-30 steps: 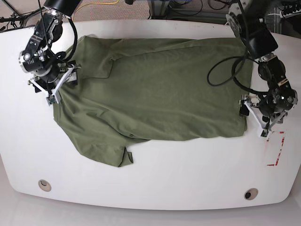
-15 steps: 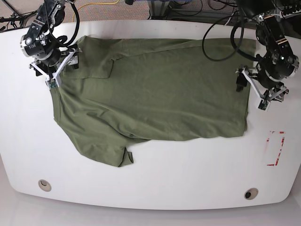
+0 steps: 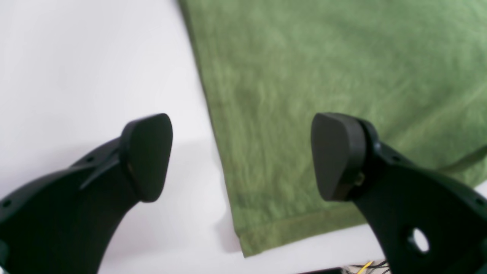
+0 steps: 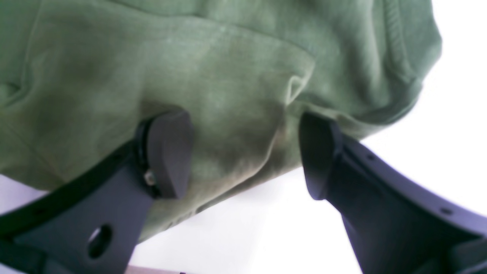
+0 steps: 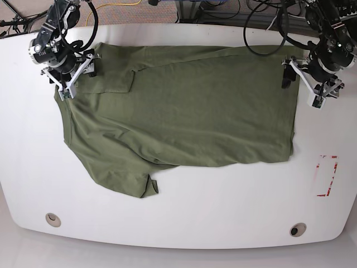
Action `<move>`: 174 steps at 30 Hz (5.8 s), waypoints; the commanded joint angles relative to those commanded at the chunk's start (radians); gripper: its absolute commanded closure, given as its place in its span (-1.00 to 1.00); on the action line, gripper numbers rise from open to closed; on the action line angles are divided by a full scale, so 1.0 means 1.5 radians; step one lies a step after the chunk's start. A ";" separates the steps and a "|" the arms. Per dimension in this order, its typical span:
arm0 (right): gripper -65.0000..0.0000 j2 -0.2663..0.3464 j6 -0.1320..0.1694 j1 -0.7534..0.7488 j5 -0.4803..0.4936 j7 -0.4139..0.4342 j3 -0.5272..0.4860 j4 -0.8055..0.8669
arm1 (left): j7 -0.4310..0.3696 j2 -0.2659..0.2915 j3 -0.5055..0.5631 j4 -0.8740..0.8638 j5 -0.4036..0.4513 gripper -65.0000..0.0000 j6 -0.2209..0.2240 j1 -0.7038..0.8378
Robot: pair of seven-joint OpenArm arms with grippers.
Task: Fold the T-shirt properly
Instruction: 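Slide both grippers along the shirt edges toward the collar to smooth it, then move the left gripper down along the shirt side and grasp the edge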
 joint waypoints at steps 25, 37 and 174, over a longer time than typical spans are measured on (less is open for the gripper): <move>0.90 -0.002 0.000 -0.001 0.000 0.000 0.000 -0.021 | 0.059 0.005 -0.038 0.006 -0.061 -0.65 0.000 0.086; 0.90 -0.003 0.000 -0.003 0.000 -0.001 0.000 -0.003 | 0.184 0.000 -0.163 0.013 -0.175 -0.66 0.000 0.094; 0.91 0.079 0.000 0.145 0.091 -0.035 0.040 -0.088 | 0.214 -0.070 0.072 -0.427 -0.047 1.00 0.000 -0.343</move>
